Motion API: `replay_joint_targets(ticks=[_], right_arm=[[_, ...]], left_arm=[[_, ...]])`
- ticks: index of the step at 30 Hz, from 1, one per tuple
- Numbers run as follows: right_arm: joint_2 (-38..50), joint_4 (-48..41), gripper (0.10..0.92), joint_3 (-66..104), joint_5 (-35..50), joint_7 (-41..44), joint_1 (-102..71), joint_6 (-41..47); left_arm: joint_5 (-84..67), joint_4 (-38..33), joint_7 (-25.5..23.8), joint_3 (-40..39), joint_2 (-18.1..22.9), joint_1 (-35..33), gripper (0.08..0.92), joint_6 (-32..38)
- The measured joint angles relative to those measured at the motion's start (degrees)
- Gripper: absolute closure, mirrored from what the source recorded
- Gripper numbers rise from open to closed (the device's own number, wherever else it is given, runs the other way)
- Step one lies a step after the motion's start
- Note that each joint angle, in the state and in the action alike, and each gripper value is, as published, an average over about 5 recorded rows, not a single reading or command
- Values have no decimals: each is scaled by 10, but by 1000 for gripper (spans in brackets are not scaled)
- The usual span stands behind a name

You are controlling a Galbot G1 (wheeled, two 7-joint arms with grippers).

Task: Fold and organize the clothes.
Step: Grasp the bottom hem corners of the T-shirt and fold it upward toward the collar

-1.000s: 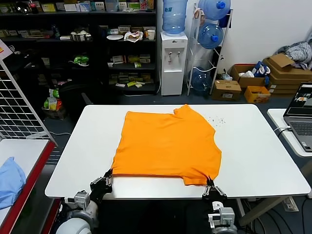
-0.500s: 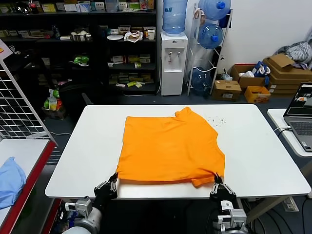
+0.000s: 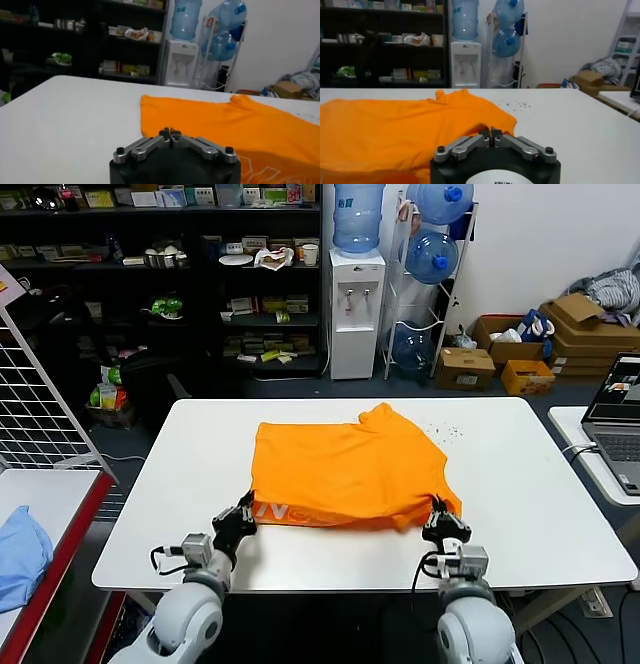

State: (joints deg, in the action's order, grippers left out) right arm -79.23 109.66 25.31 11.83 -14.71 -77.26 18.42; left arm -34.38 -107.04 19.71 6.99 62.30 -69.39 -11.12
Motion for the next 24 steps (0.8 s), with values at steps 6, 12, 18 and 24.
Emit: replay_joint_targets(ticks=[6, 12, 18, 24], right_arm=[[-1, -40, 901, -13, 6, -1, 54, 16], [-5, -67, 784, -23, 5, 1, 87, 23], [-5, -79, 611, -27, -3, 13, 101, 24], [-3, -83, 438, -25, -10, 24, 106, 18]], left_arm=[[6, 59, 2, -20, 7, 67, 905, 0], [13, 99, 5, -33, 13, 111, 905, 0], [16, 119, 3, -37, 16, 134, 814, -5], [16, 123, 3, -36, 13, 140, 641, -13]])
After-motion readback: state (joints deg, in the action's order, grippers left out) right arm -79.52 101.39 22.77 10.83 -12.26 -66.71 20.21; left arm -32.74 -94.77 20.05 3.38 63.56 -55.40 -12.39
